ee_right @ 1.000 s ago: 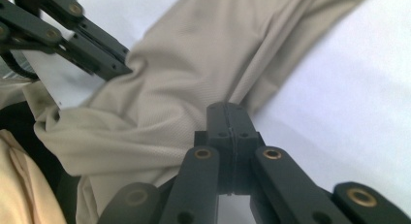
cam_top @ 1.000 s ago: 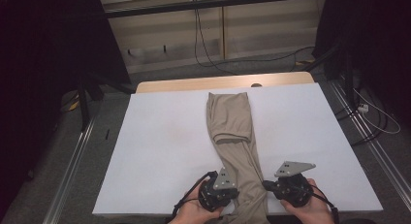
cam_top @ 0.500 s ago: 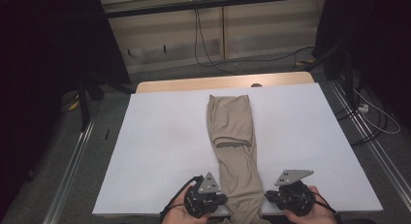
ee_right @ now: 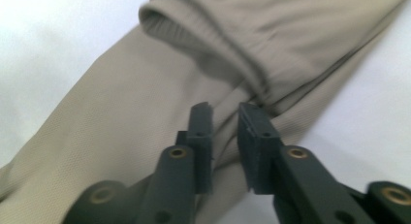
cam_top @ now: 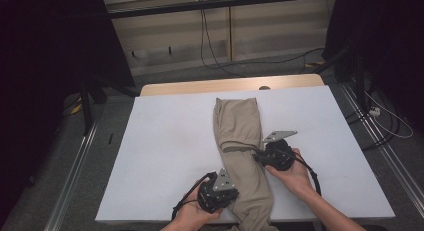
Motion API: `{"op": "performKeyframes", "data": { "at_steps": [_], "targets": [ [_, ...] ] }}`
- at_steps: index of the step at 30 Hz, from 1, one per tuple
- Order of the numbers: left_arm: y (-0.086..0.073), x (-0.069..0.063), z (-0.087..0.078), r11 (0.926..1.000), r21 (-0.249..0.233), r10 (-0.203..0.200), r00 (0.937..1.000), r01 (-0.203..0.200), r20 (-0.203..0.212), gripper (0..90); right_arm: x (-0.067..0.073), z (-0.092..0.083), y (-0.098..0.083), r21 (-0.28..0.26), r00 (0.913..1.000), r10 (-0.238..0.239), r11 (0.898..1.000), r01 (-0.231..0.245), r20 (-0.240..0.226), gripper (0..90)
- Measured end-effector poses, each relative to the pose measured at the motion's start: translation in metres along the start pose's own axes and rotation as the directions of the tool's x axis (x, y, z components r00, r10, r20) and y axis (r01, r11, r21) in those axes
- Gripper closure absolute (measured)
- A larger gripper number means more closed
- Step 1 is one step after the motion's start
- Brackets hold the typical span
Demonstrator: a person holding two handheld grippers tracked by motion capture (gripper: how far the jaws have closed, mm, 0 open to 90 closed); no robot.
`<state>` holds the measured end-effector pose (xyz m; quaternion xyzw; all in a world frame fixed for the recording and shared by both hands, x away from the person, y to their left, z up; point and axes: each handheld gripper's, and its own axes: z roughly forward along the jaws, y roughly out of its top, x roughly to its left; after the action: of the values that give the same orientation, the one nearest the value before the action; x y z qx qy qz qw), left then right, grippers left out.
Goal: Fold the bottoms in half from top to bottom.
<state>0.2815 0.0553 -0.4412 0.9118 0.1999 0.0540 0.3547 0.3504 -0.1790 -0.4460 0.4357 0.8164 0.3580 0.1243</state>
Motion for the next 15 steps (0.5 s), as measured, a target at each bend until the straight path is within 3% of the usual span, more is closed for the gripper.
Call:
{"op": "performKeyframes", "data": {
  "at_steps": [1, 2, 3, 4, 5, 6, 13, 15],
  "targets": [
    [-0.001, 0.001, -0.001, 1.0, -0.003, -0.004, 1.0, 0.004, 0.004, 90.0, 0.002, 0.003, -0.002, 0.023, 0.9997, -0.016, 1.0, 0.015, 0.017, 71.0],
    [-0.002, 0.001, -0.002, 0.9999, -0.006, -0.014, 0.9999, 0.014, 0.007, 90.0, 0.003, 0.003, -0.004, 0.003, 0.9996, -0.018, 1.0, 0.018, 0.019, 70.6],
    [-0.002, 0.002, -0.004, 1.0, -0.001, -0.009, 0.9999, 0.01, 0.005, 90.0, 0.004, 0.003, -0.005, 0.005, 0.9995, -0.02, 1.0, 0.02, 0.026, 75.1],
    [-0.002, 0.004, -0.006, 0.9998, 0.0, -0.021, 0.9998, 0.021, 0.007, 90.0, 0.006, 0.002, -0.005, 0.004, 0.9992, -0.029, 1.0, 0.029, 0.028, 85.7],
    [-0.003, 0.004, -0.008, 0.9984, -0.025, -0.05, 0.9986, 0.05, 0.014, 90.0, 0.008, 0.002, -0.005, 0.008, 0.9988, -0.04, 0.999, 0.04, 0.028, 90.0],
    [-0.004, 0.005, -0.01, 0.9982, -0.023, -0.054, 0.9984, 0.055, 0.017, 90.0, 0.01, 0.001, -0.006, 0.023, 0.9964, -0.058, 0.998, 0.056, 0.062, 90.0],
    [-0.009, 0.007, -0.007, 0.9981, -0.003, -0.062, 0.9978, 0.062, 0.021, 90.0, 0.001, -0.013, -0.005, 0.01, 0.9948, -0.014, 1.0, 0.013, 0.101, 90.0],
    [-0.008, 0.007, -0.006, 0.998, 0.001, -0.064, 0.9976, 0.064, 0.028, 90.0, -0.003, -0.017, -0.007, 0.014, 0.9926, -0.025, 1.0, 0.024, 0.119, 90.0]
  ]
}}
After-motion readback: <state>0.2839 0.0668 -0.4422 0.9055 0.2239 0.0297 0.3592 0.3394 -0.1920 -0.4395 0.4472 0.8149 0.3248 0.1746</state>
